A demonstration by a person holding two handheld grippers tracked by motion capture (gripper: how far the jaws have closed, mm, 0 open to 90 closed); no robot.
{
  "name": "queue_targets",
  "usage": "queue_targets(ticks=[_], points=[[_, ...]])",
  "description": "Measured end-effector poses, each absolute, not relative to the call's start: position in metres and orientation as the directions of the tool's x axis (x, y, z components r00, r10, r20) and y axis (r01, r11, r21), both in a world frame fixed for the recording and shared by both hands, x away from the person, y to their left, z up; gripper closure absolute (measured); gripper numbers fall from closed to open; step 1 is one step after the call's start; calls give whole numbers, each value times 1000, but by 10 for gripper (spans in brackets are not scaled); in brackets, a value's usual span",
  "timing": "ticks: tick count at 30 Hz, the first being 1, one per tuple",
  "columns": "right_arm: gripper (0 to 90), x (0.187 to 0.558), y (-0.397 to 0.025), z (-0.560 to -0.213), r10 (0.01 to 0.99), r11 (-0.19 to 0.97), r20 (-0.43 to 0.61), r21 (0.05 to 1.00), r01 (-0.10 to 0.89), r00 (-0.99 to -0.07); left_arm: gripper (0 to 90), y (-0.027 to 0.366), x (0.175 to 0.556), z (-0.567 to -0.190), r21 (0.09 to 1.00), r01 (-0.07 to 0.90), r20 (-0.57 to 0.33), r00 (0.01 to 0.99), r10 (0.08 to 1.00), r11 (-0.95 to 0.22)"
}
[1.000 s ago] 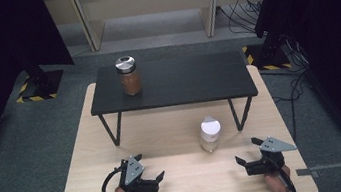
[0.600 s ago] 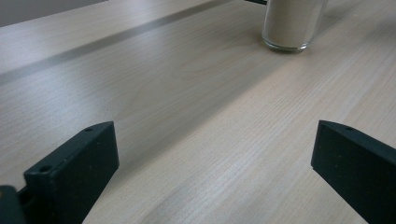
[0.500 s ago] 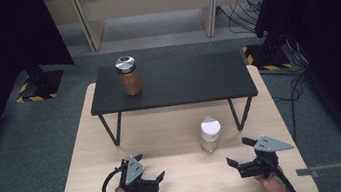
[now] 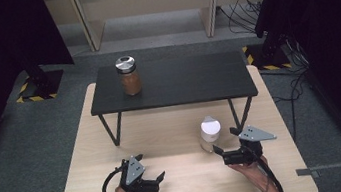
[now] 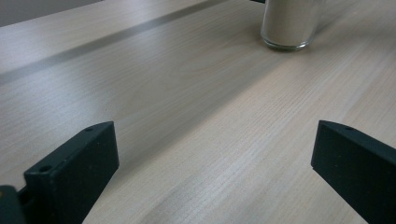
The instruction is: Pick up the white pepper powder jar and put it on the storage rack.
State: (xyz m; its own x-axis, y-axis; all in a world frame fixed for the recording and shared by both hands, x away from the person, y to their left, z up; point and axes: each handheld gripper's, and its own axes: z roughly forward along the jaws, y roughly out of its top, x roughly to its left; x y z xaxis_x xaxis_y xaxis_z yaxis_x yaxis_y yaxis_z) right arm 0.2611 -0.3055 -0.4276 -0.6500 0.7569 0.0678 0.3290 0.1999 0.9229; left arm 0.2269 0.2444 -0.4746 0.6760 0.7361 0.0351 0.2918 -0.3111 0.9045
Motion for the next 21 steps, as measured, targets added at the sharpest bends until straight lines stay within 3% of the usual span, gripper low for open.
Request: queue_targets(ticks=[10, 21], points=[[63, 274, -288, -427, 762, 229, 53, 911, 344, -646, 0, 244, 227, -475, 904, 291, 36, 677, 735, -312], [175, 290, -271, -429, 766, 257, 35, 898, 356, -642, 0, 243, 227, -474, 903, 289, 43, 677, 735, -319]])
